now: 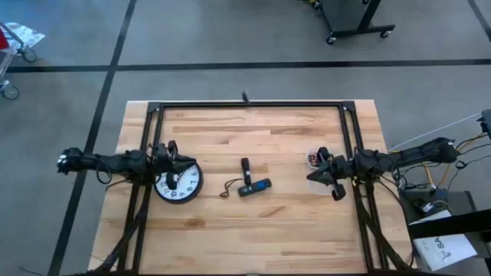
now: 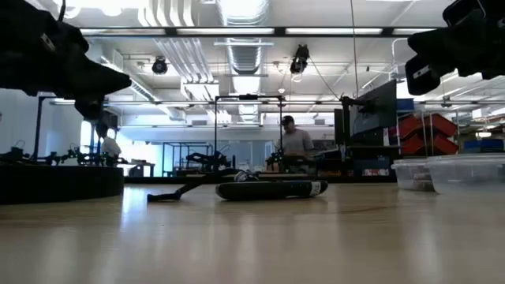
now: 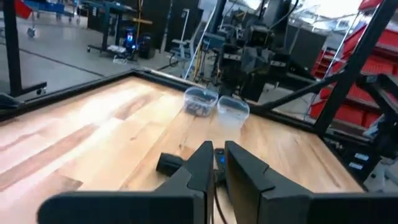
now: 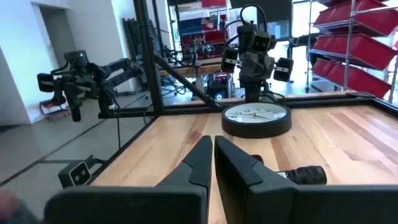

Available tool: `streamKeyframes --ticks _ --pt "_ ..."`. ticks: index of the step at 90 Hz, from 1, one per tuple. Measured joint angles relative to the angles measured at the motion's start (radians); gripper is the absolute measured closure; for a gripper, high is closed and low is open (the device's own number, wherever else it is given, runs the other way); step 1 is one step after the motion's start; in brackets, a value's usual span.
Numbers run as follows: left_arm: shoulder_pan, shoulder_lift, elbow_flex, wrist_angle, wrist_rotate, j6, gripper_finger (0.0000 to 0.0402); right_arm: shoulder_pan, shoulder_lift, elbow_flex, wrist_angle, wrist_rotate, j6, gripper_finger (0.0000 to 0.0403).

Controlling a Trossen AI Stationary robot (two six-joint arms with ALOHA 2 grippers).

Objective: Insert battery
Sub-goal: Return to Home Position

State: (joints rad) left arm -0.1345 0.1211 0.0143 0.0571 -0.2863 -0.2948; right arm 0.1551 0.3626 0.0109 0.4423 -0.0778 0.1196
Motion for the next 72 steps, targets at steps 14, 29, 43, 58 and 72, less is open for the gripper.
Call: streamKeyframes --ticks 14,29,43,58,72 --pt "0.0 0.038 0.0 -0.001 0.0 0.0 0.0379 0.0 0.0 0.0 0.0 0.0 0.0 0.04" --pt "0.0 0.077 0.0 0.001 0.0 0.001 0.0379 0.0 0.0 0.0 0.0 0.0 0.0 0.04" --pt "0.0 0.11 0.0 0.002 0.0 0.0 0.0379 0.0 0.0 0.0 0.0 0.0 0.0 0.04" --pt "0.0 0.14 0.0 0.003 0.0 0.0 0.0379 0.0 0.0 0.0 0.0 0.0 0.0 0.04" --pt "0.0 0.163 0.0 0.003 0.0 0.0 0.0379 0.0 0.0 0.0 0.0 0.0 0.0 0.04"
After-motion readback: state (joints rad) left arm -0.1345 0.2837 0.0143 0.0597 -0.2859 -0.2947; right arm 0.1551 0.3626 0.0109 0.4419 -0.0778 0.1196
